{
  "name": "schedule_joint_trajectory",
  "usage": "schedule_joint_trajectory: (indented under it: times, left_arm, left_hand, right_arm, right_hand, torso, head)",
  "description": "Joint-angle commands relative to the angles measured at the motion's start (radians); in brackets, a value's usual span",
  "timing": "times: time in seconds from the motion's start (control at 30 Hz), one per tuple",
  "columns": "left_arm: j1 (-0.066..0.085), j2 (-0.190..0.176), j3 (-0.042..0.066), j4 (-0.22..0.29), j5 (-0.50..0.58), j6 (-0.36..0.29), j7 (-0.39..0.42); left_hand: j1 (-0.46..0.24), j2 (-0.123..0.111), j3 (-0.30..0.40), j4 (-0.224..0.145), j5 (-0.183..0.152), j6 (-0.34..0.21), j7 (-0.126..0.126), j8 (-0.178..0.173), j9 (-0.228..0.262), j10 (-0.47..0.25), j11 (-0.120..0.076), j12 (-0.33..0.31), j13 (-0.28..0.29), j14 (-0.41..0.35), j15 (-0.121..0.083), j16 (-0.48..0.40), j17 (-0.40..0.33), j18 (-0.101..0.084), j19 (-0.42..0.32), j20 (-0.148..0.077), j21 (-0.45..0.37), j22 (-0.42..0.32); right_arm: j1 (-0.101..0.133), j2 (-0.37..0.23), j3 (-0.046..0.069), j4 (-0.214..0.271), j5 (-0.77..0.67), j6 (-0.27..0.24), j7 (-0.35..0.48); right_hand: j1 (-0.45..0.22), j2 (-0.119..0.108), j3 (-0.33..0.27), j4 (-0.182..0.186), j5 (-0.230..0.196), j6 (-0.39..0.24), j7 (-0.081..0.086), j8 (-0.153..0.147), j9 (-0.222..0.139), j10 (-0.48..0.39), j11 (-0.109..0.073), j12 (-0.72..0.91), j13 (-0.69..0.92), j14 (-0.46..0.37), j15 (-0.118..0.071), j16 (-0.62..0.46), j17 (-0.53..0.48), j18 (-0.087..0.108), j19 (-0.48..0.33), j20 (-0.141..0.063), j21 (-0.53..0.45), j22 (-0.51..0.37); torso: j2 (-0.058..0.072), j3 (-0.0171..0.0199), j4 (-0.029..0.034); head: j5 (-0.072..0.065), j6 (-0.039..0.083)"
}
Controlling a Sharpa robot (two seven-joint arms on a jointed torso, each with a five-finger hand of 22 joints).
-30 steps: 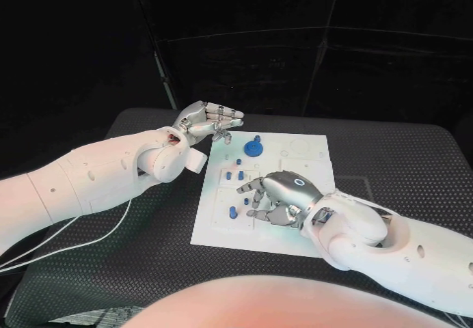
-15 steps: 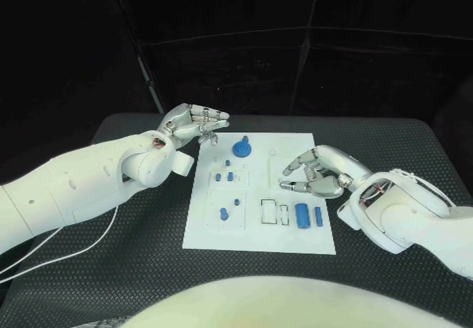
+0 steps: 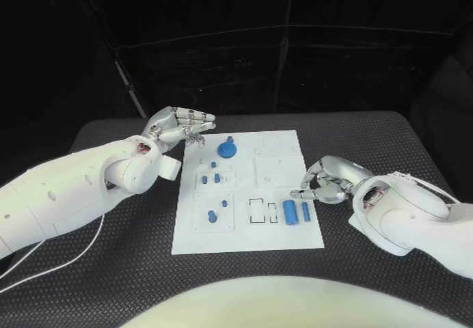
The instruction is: Assemble the parts on the task board
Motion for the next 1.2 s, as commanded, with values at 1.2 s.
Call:
schedule_joint_trajectory:
  times: [1.2]
  left_arm:
    - [0.001, -0.005, 0.001, 0.005, 0.004, 0.010, 0.000]
  left_hand:
    - [0.000, 0.005, -0.006, 0.000, -0.001, -0.003, 0.003, 0.005, -0.001, -0.009, -0.002, 0.005, -0.001, -0.006, 0.000, -0.002, 0.000, 0.012, -0.006, 0.000, -0.010, -0.003]
  right_arm:
    - [-0.084, 0.109, -0.006, -0.054, -0.170, 0.127, -0.128]
  right_hand:
    - [-0.041, 0.007, -0.014, -0.001, 0.011, -0.036, -0.015, 0.112, 0.080, 0.017, -0.015, 0.023, 0.094, 0.099, -0.017, 0.008, 0.228, -0.008, 0.007, -0.011, 0.008, 0.011]
  torso:
    - [-0.001, -0.0046, -0.0043]
  head:
    - [0.007, 0.000]
